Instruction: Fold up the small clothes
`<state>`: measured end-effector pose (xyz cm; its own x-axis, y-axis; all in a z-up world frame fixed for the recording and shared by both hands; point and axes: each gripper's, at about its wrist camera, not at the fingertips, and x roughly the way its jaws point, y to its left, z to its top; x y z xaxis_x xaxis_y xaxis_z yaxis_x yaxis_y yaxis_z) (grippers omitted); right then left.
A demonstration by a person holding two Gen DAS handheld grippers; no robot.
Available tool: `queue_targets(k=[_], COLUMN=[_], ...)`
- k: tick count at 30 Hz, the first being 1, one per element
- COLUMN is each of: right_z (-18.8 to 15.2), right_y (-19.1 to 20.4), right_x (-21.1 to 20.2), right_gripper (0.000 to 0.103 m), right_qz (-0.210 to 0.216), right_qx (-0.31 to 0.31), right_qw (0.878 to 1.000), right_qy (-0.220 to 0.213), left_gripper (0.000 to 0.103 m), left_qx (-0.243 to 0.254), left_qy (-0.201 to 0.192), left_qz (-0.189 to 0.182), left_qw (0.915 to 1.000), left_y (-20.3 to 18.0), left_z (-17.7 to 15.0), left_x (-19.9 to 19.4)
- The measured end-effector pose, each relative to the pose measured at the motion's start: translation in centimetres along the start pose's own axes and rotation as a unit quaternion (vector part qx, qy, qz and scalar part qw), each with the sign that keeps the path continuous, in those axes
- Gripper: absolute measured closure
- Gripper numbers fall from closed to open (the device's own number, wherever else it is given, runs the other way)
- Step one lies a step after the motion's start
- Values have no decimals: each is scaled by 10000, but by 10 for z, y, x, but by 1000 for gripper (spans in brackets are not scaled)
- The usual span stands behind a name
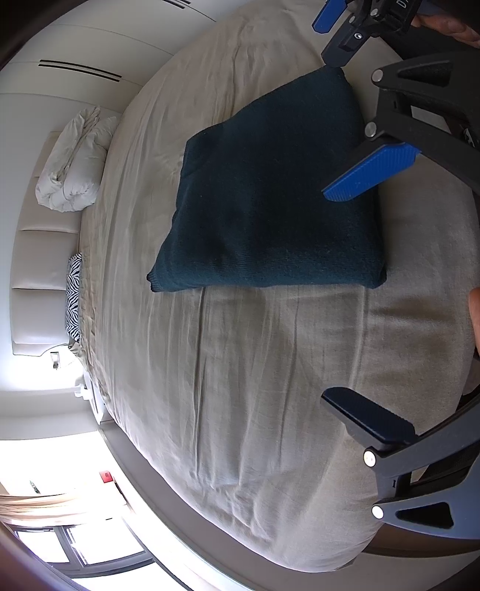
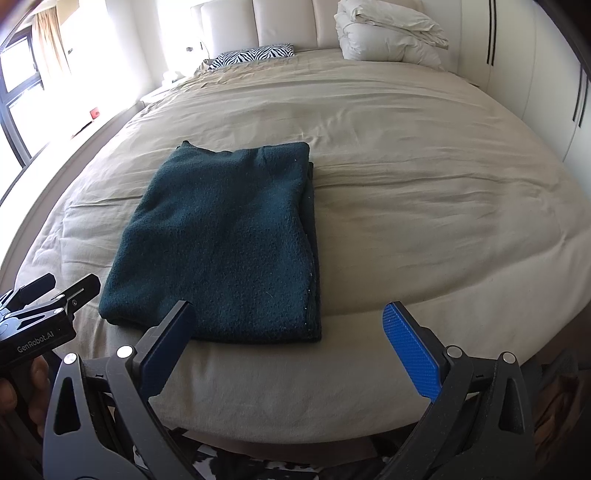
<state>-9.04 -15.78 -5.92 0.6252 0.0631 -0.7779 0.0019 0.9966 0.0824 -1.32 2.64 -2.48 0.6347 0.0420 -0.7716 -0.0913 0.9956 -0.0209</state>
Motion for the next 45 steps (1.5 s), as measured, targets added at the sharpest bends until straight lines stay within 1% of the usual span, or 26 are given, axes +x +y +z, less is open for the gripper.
queue_targets(k=[45], right_z=[-3], right_y=[-1], right_x=[2], right_gripper=[0], right_qz=[20], right_qx=[21], right_qw=[10000], right_qy=[57], left_gripper=[0], left_qx=[14], left_qy=[43], left_qz=[-3], left_qw=[10000], left_y=[3], left_z=[-3], left_x=[3])
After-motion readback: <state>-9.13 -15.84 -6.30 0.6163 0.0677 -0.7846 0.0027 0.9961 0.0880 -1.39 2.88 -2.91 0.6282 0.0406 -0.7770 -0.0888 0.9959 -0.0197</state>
